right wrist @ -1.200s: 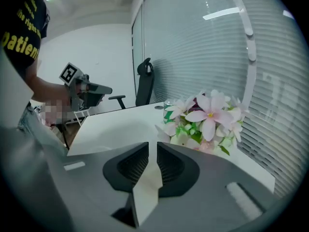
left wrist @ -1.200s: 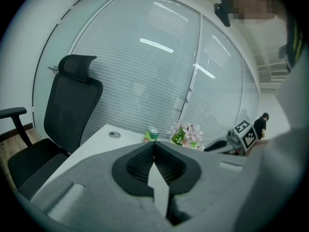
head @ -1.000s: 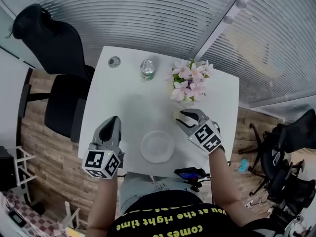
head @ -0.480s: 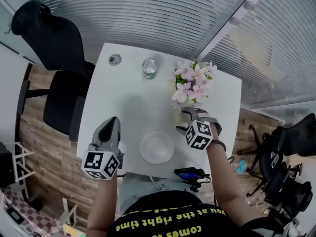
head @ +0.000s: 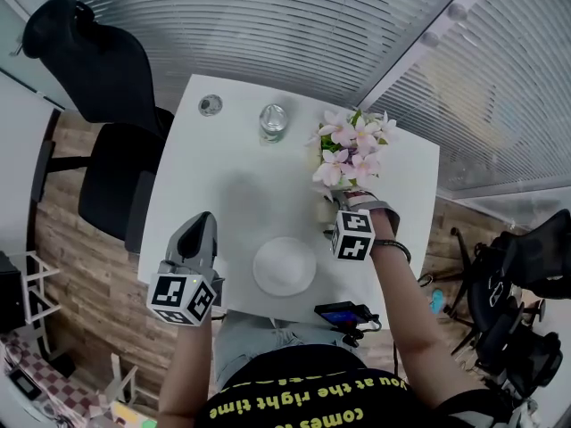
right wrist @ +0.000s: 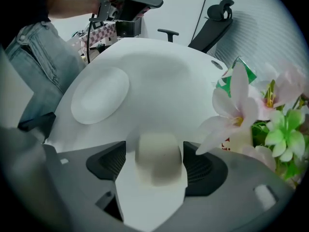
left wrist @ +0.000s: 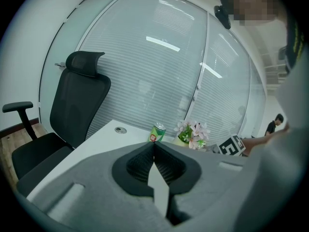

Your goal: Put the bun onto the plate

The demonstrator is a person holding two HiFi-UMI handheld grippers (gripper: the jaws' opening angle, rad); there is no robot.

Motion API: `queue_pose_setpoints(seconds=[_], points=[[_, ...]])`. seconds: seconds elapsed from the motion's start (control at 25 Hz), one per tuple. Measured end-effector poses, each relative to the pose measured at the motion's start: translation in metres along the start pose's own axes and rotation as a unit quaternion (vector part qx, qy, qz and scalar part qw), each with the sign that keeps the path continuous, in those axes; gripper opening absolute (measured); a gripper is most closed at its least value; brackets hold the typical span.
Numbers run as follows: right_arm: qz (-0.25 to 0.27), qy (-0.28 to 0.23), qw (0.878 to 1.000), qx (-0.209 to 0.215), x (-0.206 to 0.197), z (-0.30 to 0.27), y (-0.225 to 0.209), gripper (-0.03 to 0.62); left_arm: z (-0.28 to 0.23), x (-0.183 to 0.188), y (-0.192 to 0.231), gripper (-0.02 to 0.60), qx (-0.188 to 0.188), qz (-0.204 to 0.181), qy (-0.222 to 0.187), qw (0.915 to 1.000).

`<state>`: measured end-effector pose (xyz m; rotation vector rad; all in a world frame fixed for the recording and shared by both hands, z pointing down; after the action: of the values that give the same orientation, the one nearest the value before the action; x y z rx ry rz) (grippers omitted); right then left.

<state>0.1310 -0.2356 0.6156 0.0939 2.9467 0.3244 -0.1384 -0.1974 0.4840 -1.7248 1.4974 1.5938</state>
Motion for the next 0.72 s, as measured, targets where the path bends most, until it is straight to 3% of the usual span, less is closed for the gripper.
queue_pose_setpoints(seconds=[0.36,0.72], points=[[-0.053,-0.012,0.997,0.057,-0.0061,-0.0054,-0.0086,0.371,0.0034,-0.0002,0.0028,0.001,0.004,0.003,-0.003,1.0],[-0.082,-0.032,0.995,0.05,-0.0088,-0.0017,-0.0037,0.325,0.0047,-0.0007,0.003,0.002,0.001,0.006,-0.005,1.0]])
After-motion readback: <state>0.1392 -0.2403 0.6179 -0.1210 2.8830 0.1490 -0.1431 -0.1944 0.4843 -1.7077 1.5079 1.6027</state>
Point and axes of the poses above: the fingertips, and each gripper's own axes: z backward along the fingers, y to its left, x out of its top, the point moved 5 cm from there along z, backward along the fingers, and after that the axes turned 9 degrees about -x, right-handed, at the moved point
